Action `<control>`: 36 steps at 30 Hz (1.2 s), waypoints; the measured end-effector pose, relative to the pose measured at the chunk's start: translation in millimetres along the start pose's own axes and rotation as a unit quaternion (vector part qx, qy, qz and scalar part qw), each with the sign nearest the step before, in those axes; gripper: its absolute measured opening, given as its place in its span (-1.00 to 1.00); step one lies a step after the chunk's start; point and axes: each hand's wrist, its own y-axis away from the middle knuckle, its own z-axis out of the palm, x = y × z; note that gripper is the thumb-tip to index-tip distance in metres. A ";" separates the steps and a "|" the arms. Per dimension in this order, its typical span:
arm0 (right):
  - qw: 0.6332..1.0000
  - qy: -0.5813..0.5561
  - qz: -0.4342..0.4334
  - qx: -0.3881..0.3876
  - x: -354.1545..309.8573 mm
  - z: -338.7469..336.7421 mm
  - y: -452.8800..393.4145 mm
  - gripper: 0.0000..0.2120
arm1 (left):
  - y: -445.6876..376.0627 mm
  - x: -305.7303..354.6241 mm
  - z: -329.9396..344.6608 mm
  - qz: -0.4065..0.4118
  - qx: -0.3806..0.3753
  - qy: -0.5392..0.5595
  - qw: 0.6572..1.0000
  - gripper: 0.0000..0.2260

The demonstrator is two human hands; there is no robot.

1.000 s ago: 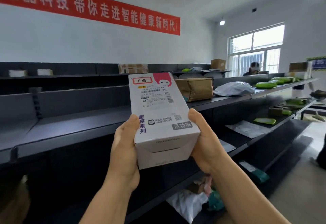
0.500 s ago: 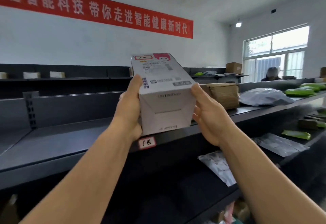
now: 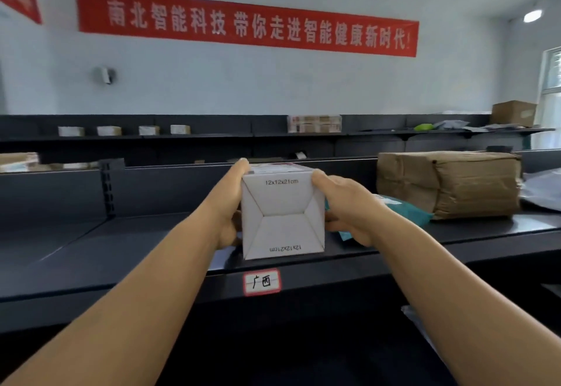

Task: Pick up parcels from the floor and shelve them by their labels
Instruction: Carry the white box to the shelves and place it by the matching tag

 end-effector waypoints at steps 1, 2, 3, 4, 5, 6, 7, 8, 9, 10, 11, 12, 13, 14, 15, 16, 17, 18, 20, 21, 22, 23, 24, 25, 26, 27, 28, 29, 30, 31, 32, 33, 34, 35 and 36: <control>1.000 -0.004 0.008 -0.003 2.9 -1.0 -2.4 -0.64 | -3.2 -2.1 1.1 -0.003 0.007 -0.001 1.000 -0.47; 1.000 -0.007 0.013 -0.007 4.8 -2.1 -4.1 -0.65 | -5.7 -3.7 2.4 -0.001 0.016 -0.001 1.000 -0.46; 1.000 -0.006 0.016 -0.011 5.5 -3.0 -5.9 -0.65 | -9.4 -5.0 3.0 0.002 0.028 0.000 1.000 -0.46; 1.000 -0.004 0.016 -0.014 6.0 -3.5 -8.4 -0.64 | -12.9 -5.6 3.2 0.005 0.042 -0.001 0.999 -0.47; 1.000 -0.002 0.015 -0.017 6.5 -3.4 -11.2 -0.63 | -14.9 -5.8 3.3 0.009 0.053 -0.004 0.999 -0.47; 1.000 -0.001 0.015 -0.022 6.9 -2.8 -13.3 -0.63 | -16.2 -6.1 3.2 0.013 0.061 -0.005 0.998 -0.46; 1.000 0.002 0.016 -0.024 7.1 -1.9 -14.8 -0.63 | -16.6 -6.1 3.4 0.019 0.067 -0.008 0.998 -0.45; 1.000 0.005 0.014 -0.023 7.9 -1.1 -15.8 -0.63 | -16.6 -6.0 2.8 0.023 0.070 -0.010 0.997 -0.44; 1.000 0.009 0.008 -0.020 8.7 0.1 -17.4 -0.61 | -16.9 -5.6 2.1 0.023 0.074 -0.011 0.997 -0.43; 1.000 0.015 0.002 -0.011 9.1 1.3 -18.8 -0.58 | -16.3 -4.8 1.5 0.024 0.079 -0.009 0.997 -0.42; 1.000 0.022 -0.005 0.002 8.5 2.9 -19.3 -0.55 | -13.8 -3.4 1.7 0.024 0.086 -0.009 0.996 -0.40; 0.999 0.028 -0.014 0.018 7.4 4.6 -18.9 -0.52 | -10.3 -1.6 2.4 0.024 0.098 -0.011 0.995 -0.36; 0.999 0.030 -0.022 0.033 5.7 6.3 -18.2 -0.50 | -6.7 0.1 2.5 0.023 0.110 -0.008 0.994 -0.28; 0.998 0.029 -0.027 0.046 3.3 7.9 -16.7 -0.48 | -2.3 1.9 2.3 0.020 0.118 -0.005 0.993 -0.16; 0.998 0.026 -0.032 0.056 1.0 9.7 -14.7 -0.46 | 3.2 3.7 2.6 0.021 0.126 -0.008 0.992 -0.08; 0.997 0.023 -0.039 0.067 -1.0 11.6 -13.0 -0.45 | 8.0 4.9 3.2 0.031 0.133 -0.010 0.991 -0.07; 0.995 0.026 -0.051 0.081 -3.3 13.4 -10.9 -0.41 | 13.6 6.4 4.7 0.043 0.141 -0.014 0.989 -0.12; 0.992 0.035 -0.066 0.100 -5.8 15.5 -7.3 -0.35 | 19.2 7.2 5.5 0.056 0.149 -0.018 0.987 -0.20; 0.980 0.064 -0.115 0.146 -12.0 20.7 3.2 -0.30 | 27.6 7.7 3.3 0.086 0.159 -0.021 0.983 -0.32; 0.973 0.074 -0.145 0.167 -15.8 24.1 10.0 -0.30 | 33.0 7.5 0.5 0.104 0.164 -0.020 0.981 -0.35; 0.965 0.080 -0.173 0.183 -19.3 28.0 17.1 -0.31 | 40.1 6.8 -2.7 0.124 0.170 -0.018 0.977 -0.38; 0.958 0.083 -0.197 0.193 -22.8 32.2 24.3 -0.32 | 47.4 5.6 -5.9 0.143 0.179 -0.017 0.973 -0.40; 0.952 0.078 -0.219 0.198 -27.2 38.3 33.1 -0.34 | 55.8 3.4 -10.2 0.158 0.188 -0.017 0.969 -0.41; 0.949 0.066 -0.236 0.200 -31.2 45.9 41.9 -0.36 | 64.7 1.1 -15.1 0.173 0.198 -0.020 0.965 -0.42; 0.946 0.050 -0.250 0.199 -35.0 54.1 50.8 -0.38 | 74.1 -1.3 -19.7 0.187 0.206 -0.025 0.960 -0.43; 0.946 0.029 -0.258 0.195 -38.8 63.3 60.6 -0.40 | 84.3 -3.9 -25.2 0.200 0.212 -0.027 0.956 -0.43; 0.948 0.007 -0.258 0.188 -42.8 74.1 70.8 -0.43 | 95.9 -5.9 -31.8 0.207 0.217 -0.027 0.954 -0.43; 0.951 -0.016 -0.254 0.178 -46.5 85.3 80.8 -0.46 | 107.8 -7.6 -38.9 0.211 0.223 -0.023 0.952 -0.44; 0.954 -0.042 -0.247 0.164 -49.5 96.8 90.7 -0.49 | 120.3 -9.2 -46.7 0.213 0.231 -0.017 0.949 -0.46; 0.957 -0.070 -0.240 0.148 -52.0 108.5 100.5 -0.52 | 132.4 -10.6 -54.6 0.215 0.240 -0.013 0.946 -0.48; 0.958 -0.091 -0.235 0.135 -54.1 119.1 109.9 -0.55 | 143.6 -11.8 -61.8 0.219 0.250 -0.008 0.943 -0.50; 0.960 -0.104 -0.229 0.122 -55.9 131.3 120.5 -0.57 | 155.7 -13.5 -70.1 0.224 0.260 -0.004 0.939 -0.54; 0.962 -0.114 -0.222 0.110 -57.3 142.5 130.5 -0.58 | 166.7 -15.7 -77.5 0.227 0.268 -0.001 0.936 -0.57; 0.964 -0.124 -0.215 0.097 -57.8 152.8 138.8 -0.59 | 175.9 -18.2 -83.7 0.228 0.275 -0.001 0.934 -0.60; 0.965 -0.133 -0.211 0.084 -58.9 164.2 147.8 -0.60 | 185.9 -21.3 -92.0 0.228 0.283 -0.002 0.932 -0.65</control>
